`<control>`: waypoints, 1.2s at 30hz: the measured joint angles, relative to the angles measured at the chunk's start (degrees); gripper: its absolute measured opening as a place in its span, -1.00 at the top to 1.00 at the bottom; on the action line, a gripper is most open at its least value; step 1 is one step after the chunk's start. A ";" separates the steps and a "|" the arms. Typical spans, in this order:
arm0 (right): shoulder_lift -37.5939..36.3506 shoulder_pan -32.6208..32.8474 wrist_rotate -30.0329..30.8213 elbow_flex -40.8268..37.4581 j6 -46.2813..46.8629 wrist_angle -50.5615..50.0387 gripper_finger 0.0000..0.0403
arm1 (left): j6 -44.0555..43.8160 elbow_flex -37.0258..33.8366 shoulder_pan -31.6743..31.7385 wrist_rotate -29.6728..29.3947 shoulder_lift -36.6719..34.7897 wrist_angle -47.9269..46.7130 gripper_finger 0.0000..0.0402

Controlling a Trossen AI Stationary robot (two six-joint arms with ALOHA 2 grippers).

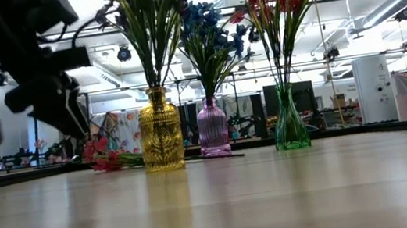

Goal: Sort flowers into vase by color
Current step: Put the pink flowers into the green vase

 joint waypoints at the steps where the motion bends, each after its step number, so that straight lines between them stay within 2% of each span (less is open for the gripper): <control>1: -0.49 0.00 -0.27 0.00 0.55 -0.57 -0.08 | -0.20 0.41 -0.17 -0.02 -0.55 -0.10 -0.39; 5: -1.98 0.00 -3.12 0.04 2.49 -2.13 -0.07 | -0.23 1.82 -0.72 -0.02 -2.38 -1.17 -0.39; 12: -3.55 0.40 -13.26 0.07 5.26 -3.33 -0.07 | -0.87 7.47 -0.71 -1.26 -4.06 -7.43 -0.39; 20: -3.70 2.24 -13.64 0.07 4.73 -3.64 -0.07 | -1.18 18.26 -0.67 -11.57 -4.69 -18.33 -0.39; 24: -3.70 3.38 -13.66 0.07 3.94 -3.63 -0.07 | -0.35 21.83 0.21 -14.46 -5.34 -22.50 -0.39; 30: -3.70 4.81 -13.62 0.07 3.72 -3.66 -0.07 | -0.78 22.93 1.46 -15.66 -7.45 -23.66 -0.39; 36: -3.70 5.54 -13.64 0.07 3.01 -3.87 -0.07 | 0.60 22.93 4.75 -20.12 -9.78 -22.60 -0.39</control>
